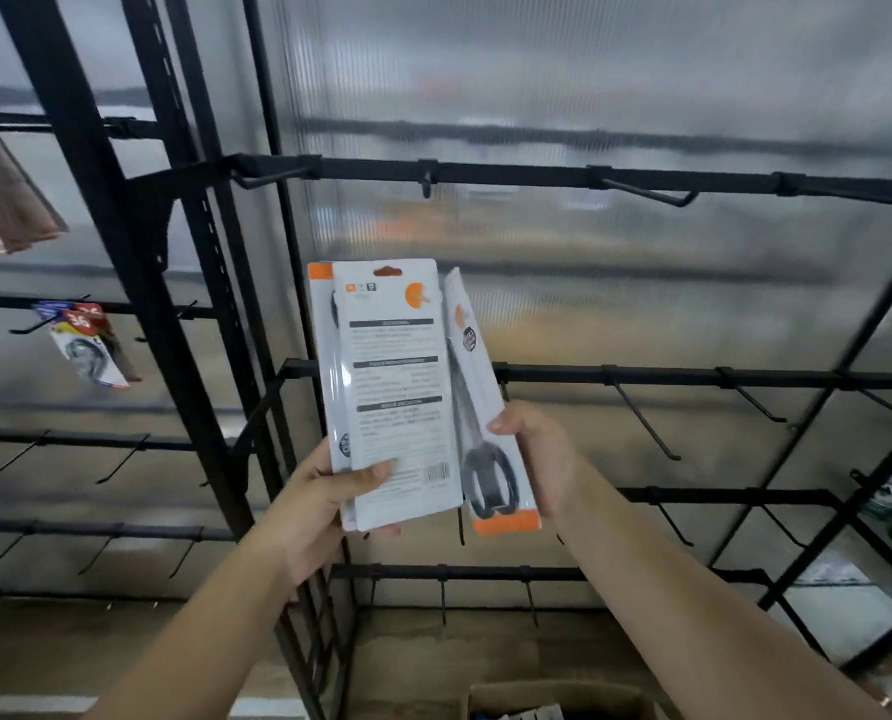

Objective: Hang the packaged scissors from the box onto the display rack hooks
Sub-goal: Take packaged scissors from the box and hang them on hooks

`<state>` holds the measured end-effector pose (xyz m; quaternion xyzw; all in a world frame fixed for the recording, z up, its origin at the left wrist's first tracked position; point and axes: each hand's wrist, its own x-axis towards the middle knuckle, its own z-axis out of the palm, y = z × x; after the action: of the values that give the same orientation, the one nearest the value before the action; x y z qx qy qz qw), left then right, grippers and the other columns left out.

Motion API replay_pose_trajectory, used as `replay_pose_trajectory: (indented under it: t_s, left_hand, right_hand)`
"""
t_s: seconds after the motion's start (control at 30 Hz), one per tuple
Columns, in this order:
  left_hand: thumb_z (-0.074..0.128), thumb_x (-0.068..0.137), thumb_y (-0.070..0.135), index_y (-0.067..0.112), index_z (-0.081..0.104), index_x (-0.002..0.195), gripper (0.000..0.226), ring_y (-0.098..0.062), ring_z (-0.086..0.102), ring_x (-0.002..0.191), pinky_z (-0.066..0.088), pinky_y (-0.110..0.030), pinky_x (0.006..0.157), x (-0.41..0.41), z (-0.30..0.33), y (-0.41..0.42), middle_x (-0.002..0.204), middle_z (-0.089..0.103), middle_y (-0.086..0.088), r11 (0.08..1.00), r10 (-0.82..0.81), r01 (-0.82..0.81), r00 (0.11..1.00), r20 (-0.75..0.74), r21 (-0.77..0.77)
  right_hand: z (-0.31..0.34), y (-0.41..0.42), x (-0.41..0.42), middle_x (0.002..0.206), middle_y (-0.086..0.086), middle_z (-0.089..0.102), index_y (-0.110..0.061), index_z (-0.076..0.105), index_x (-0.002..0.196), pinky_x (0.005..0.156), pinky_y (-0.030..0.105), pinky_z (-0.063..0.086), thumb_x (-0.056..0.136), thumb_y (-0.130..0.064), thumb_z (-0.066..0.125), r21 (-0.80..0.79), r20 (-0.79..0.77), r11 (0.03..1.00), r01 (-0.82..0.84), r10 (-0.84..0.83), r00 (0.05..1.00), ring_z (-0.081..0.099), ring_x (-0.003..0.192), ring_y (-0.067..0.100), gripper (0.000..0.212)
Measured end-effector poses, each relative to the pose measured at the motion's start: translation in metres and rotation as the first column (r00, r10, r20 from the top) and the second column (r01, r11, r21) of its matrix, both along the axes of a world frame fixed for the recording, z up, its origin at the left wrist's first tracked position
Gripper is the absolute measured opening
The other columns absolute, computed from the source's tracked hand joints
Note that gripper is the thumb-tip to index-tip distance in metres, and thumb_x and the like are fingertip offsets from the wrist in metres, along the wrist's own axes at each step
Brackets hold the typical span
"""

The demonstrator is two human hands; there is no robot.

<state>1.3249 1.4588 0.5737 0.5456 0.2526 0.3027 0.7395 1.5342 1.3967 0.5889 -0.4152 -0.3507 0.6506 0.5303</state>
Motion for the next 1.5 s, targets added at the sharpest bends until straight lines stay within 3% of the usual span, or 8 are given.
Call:
replay_pose_trajectory:
  t_s: [0.1, 0.23, 0.53, 0.67, 0.9, 1.03, 1.2, 1.5]
  left_hand:
    - [0.083, 0.056, 0.019, 0.021, 0.06, 0.12, 0.068, -0.037, 0.064, 0.104, 0.057, -0.041, 0.061, -0.023, 0.005, 0.011, 0.119, 0.066, -0.011, 1.0, -0.006, 0.006, 1.0, 0.012, 0.007]
    - [0.085, 0.055, 0.021, 0.023, 0.062, 0.116, 0.065, -0.034, 0.066, 0.1, 0.057, -0.041, 0.058, -0.043, 0.016, 0.02, 0.117, 0.068, -0.008, 0.999, 0.007, -0.007, 1.0, 0.005, 0.052]
    - [0.094, 0.04, 0.037, 0.014, 0.057, 0.124, 0.095, -0.035, 0.068, 0.089, 0.056, -0.04, 0.056, -0.088, 0.024, 0.042, 0.119, 0.065, -0.015, 0.992, 0.054, -0.056, 0.998, 0.024, 0.112]
    - [0.094, 0.039, 0.041, 0.011, 0.06, 0.119, 0.091, -0.036, 0.068, 0.086, 0.056, -0.04, 0.054, -0.099, 0.033, 0.045, 0.116, 0.067, -0.015, 0.982, 0.069, -0.072, 0.997, 0.02, 0.174]
    - [0.095, 0.033, 0.042, 0.025, 0.07, 0.104, 0.077, -0.037, 0.068, 0.09, 0.058, -0.042, 0.054, -0.123, 0.044, 0.052, 0.113, 0.069, -0.012, 0.979, 0.061, -0.069, 0.997, 0.05, 0.19]
    - [0.092, 0.046, 0.022, 0.029, 0.073, 0.097, 0.055, -0.035, 0.07, 0.083, 0.056, -0.04, 0.049, -0.138, 0.044, 0.06, 0.11, 0.07, -0.012, 0.983, 0.079, -0.088, 0.995, 0.062, 0.161]
    - [0.052, 0.071, -0.003, 0.029, 0.074, 0.094, 0.045, -0.033, 0.07, 0.081, 0.056, -0.039, 0.047, -0.146, 0.045, 0.066, 0.11, 0.07, -0.012, 0.984, 0.084, -0.101, 0.99, 0.116, 0.146]
    - [0.062, 0.068, -0.002, 0.034, 0.075, 0.088, 0.043, -0.029, 0.071, 0.085, 0.056, -0.037, 0.046, -0.148, 0.044, 0.065, 0.107, 0.072, -0.005, 0.986, 0.073, -0.09, 0.989, 0.127, 0.14]
  right_hand:
    - [0.002, 0.013, -0.019, 0.109, 0.022, 0.057, -0.002, 0.057, 0.107, 0.092, 0.052, 0.047, 0.042, -0.012, 0.066, -0.037, 0.088, 0.997, 0.069, -0.066, 0.994, 0.056, 0.101, 0.039, 0.066]
    - [0.012, 0.029, -0.053, 0.118, 0.021, 0.063, -0.005, 0.063, 0.114, 0.103, 0.06, 0.037, 0.06, -0.014, 0.061, 0.168, 0.222, 0.975, 0.144, -0.18, 0.958, 0.057, 0.113, 0.039, 0.054]
    - [0.036, 0.031, -0.066, 0.085, 0.008, 0.073, -0.011, 0.071, 0.094, 0.066, 0.035, 0.054, 0.083, 0.005, 0.059, 0.365, 0.157, 0.851, 0.378, -0.456, 0.876, 0.069, 0.073, 0.025, 0.023]
    - [0.054, 0.037, -0.076, 0.087, 0.009, 0.072, -0.017, 0.075, 0.086, 0.076, 0.043, 0.054, 0.085, 0.005, 0.056, 0.499, 0.112, 0.795, 0.345, -0.454, 0.884, 0.068, 0.081, 0.029, 0.029]
    - [0.065, 0.051, -0.099, 0.108, 0.019, 0.069, -0.006, 0.068, 0.111, 0.09, 0.051, 0.051, 0.077, -0.002, 0.063, 0.525, 0.033, 0.791, 0.313, -0.387, 0.922, 0.064, 0.099, 0.039, 0.034]
    - [0.07, 0.057, -0.112, 0.107, 0.016, 0.07, -0.008, 0.07, 0.107, 0.094, 0.053, 0.048, 0.074, -0.004, 0.064, 0.511, 0.002, 0.789, 0.342, -0.399, 0.917, 0.064, 0.1, 0.038, 0.034]
    - [0.077, 0.061, -0.125, 0.104, 0.014, 0.07, -0.006, 0.067, 0.11, 0.087, 0.043, 0.053, 0.077, -0.001, 0.062, 0.495, 0.028, 0.78, 0.384, -0.456, 0.889, 0.066, 0.093, 0.031, 0.034]
    - [0.08, 0.067, -0.142, 0.093, 0.01, 0.072, -0.013, 0.066, 0.11, 0.067, 0.032, 0.058, 0.082, 0.007, 0.058, 0.417, -0.061, 0.759, 0.5, -0.525, 0.849, 0.069, 0.078, 0.023, 0.035]
